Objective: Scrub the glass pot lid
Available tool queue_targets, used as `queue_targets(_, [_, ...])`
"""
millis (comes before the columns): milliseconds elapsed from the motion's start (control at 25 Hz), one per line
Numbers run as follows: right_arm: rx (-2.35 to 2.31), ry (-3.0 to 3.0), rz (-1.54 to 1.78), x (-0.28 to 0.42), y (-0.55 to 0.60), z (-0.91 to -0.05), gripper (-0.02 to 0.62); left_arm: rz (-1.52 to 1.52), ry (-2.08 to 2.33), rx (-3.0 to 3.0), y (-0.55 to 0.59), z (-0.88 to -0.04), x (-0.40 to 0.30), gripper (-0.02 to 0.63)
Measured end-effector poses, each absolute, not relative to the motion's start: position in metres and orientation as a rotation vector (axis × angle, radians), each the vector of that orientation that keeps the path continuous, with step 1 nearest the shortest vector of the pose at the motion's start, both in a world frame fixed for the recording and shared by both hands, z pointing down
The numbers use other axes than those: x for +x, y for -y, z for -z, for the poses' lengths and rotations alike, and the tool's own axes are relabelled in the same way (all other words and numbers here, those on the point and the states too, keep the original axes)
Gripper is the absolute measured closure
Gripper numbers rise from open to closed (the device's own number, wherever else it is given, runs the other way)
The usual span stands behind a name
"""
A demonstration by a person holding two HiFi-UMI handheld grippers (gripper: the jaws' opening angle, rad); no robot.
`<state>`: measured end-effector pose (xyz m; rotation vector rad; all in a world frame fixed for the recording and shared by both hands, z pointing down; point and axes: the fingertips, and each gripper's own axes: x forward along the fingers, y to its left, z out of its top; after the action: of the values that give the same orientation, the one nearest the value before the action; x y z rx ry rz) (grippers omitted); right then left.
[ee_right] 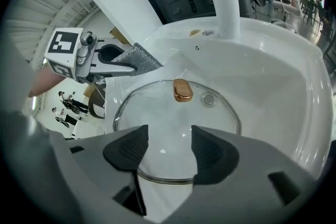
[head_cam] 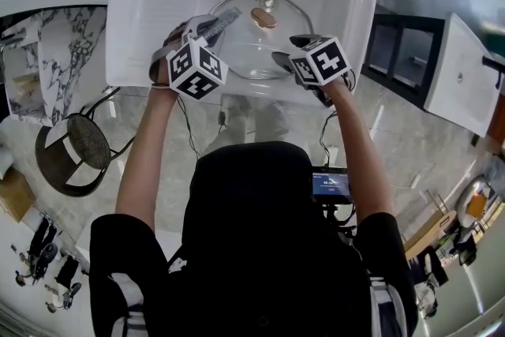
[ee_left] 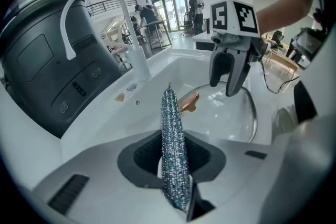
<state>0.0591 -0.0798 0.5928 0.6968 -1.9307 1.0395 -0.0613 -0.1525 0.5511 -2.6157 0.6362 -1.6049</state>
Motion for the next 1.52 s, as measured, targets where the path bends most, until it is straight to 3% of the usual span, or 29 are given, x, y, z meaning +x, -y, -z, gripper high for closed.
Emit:
queue_targets(360, [0.814,1.990,-0.922,0.053,0.086,-0.533,0.419,1.470,-0.682,-2.706,0.133,-0.501,-0.054,0.531])
queue_targets(480, [0.845,2.006,-0.832,0.046,0.085,-0.512,0.488,1.434,-0.651,-2.696,0.123,-0.486,-0.048,0.531])
queue_targets(840, [1.002,2.113,-0.707,0.030,0.083,-0.441,0.572,1.252,-0.692,-2.726,0.100,-0.423,-0.045,0.531])
queue_targets(1520, [1.246,2.205,-0.325,0.027,0.070,-0.304,0.595,0.832,-0.825,-2.805,0.069,-0.297,-0.044,0.531])
